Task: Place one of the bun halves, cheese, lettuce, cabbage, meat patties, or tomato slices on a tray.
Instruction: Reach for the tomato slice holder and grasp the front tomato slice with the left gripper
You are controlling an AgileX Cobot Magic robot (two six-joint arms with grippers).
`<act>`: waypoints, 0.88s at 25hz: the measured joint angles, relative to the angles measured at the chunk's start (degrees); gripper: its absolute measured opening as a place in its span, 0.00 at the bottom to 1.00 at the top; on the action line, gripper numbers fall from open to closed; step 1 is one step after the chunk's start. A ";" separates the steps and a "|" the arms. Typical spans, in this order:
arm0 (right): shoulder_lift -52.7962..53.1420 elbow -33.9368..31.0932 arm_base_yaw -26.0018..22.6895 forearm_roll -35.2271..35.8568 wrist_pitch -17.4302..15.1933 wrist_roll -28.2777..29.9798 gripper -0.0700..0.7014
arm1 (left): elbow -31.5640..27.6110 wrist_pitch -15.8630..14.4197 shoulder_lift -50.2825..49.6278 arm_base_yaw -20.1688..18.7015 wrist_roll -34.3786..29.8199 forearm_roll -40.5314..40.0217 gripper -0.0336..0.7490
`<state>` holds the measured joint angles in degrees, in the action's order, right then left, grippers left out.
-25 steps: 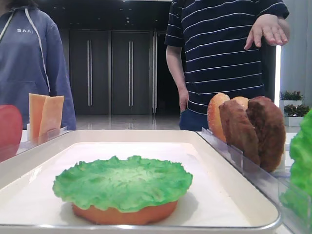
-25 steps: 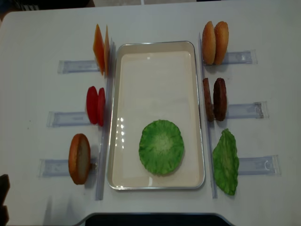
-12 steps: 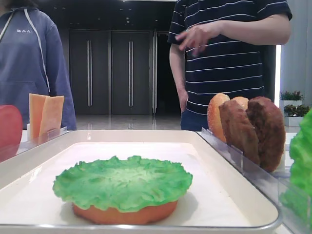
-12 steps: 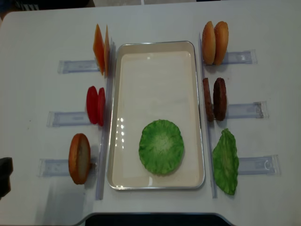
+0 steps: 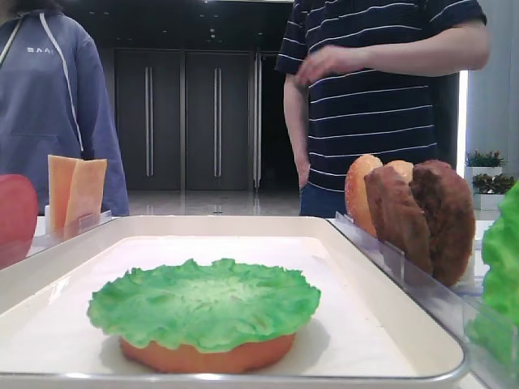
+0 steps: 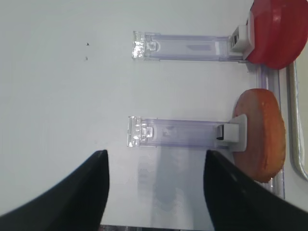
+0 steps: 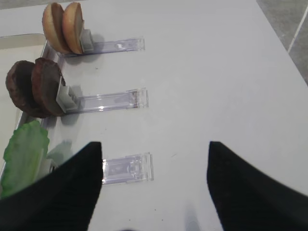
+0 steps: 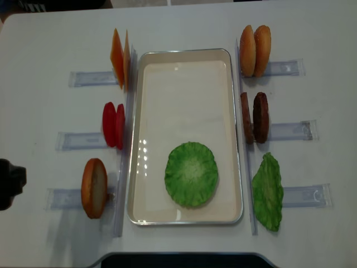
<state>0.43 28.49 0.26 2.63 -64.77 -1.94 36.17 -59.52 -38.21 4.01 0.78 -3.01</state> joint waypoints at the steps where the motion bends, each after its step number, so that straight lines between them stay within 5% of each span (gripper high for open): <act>1: 0.00 0.00 0.00 0.00 0.00 0.00 0.70 | 0.34 0.29 -1.43 0.00 0.12 0.00 0.64; 16: 0.00 0.00 0.00 0.00 -0.01 0.00 0.70 | 6.49 1.07 -18.27 0.00 3.01 0.00 0.64; 22: 0.00 0.00 0.00 0.00 -0.01 0.00 0.70 | 9.66 3.56 -20.55 0.00 3.14 0.42 0.64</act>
<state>0.43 28.49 0.26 2.63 -64.78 -1.94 45.83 -55.96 -58.76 4.01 3.92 -2.60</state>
